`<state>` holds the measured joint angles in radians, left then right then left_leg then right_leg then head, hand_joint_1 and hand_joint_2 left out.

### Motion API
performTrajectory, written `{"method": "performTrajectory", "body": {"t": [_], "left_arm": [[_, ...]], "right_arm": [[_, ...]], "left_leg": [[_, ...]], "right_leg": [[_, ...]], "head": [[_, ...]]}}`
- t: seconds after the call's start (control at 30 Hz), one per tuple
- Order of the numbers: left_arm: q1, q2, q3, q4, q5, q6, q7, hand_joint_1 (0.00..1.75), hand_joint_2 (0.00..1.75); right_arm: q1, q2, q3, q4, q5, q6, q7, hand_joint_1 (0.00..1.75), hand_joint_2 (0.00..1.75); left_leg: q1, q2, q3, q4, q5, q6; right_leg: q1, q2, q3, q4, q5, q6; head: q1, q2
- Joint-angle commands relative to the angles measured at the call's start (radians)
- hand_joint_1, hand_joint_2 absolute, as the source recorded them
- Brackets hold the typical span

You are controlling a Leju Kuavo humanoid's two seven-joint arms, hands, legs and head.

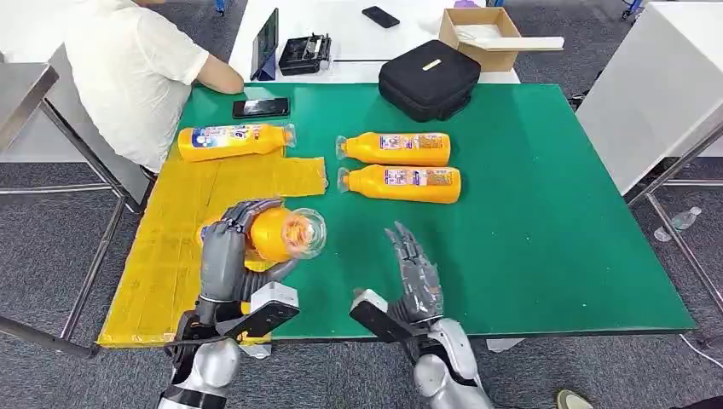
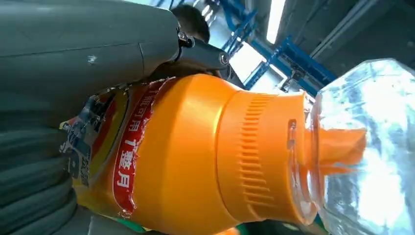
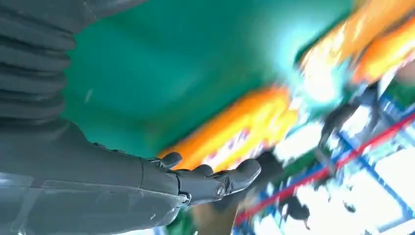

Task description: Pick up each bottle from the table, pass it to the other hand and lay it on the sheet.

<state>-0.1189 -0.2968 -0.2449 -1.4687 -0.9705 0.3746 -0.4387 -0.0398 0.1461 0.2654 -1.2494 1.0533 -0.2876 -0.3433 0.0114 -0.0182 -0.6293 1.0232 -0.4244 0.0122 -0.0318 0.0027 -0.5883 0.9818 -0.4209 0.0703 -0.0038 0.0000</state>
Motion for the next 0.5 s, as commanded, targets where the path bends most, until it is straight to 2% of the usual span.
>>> {"method": "performTrajectory", "body": {"t": [0.03,0.07,0.2,0.33,0.37,0.5], "left_arm": [[-0.031,0.042,0.016,0.054,-0.064,0.015,0.018,1.75,1.75],[-0.035,0.054,0.015,0.067,-0.076,0.018,0.023,1.75,1.75],[-0.037,0.086,0.008,0.096,-0.188,0.033,0.062,1.75,1.75],[-0.114,0.132,0.014,0.324,-0.263,-0.012,0.135,1.75,1.75],[-0.136,0.143,0.016,0.392,-0.284,0.023,0.136,1.75,1.75],[-0.147,0.145,0.02,0.427,-0.275,0.046,0.124,1.75,1.75]], "right_arm": [[0.007,-0.002,-0.118,-0.046,0.045,-0.026,0.002,0.0,0.0],[0.003,-0.01,-0.132,-0.053,0.047,-0.031,0.004,0.0,0.0],[0.0,0.0,-0.195,-0.058,0.03,-0.006,-0.015,0.0,0.0],[-0.027,0.008,-0.175,0.024,0.011,-0.007,-0.072,0.0,0.0],[-0.037,0.009,-0.169,0.044,0.0,-0.01,-0.082,0.0,0.0],[-0.042,0.01,-0.165,0.053,-0.002,-0.015,-0.083,0.0,0.0]], "left_leg": [[0.001,0.003,0.008,-0.001,-0.003,0.0],[0.0,0.001,0.003,-0.001,-0.001,0.0],[0.0,0.001,0.006,-0.001,-0.001,0.0],[0.0,0.002,0.005,-0.002,-0.001,0.0],[0.0,0.001,0.005,-0.002,0.0,0.0],[0.001,0.003,0.007,-0.003,0.0,0.0]], "right_leg": [[0.002,0.0,0.008,-0.002,-0.002,-0.006],[0.001,0.0,0.002,-0.001,-0.001,-0.003],[0.001,-0.001,0.005,-0.001,-0.001,-0.004],[0.001,0.0,0.005,-0.002,-0.001,-0.004],[0.001,0.0,0.004,-0.002,0.0,-0.003],[0.002,0.001,0.006,-0.003,0.0,-0.004]], "head": [[0.0,0.0],[0.0,0.0],[0.0,0.0],[0.0,0.0],[0.0,0.0],[0.0,0.0]]}}
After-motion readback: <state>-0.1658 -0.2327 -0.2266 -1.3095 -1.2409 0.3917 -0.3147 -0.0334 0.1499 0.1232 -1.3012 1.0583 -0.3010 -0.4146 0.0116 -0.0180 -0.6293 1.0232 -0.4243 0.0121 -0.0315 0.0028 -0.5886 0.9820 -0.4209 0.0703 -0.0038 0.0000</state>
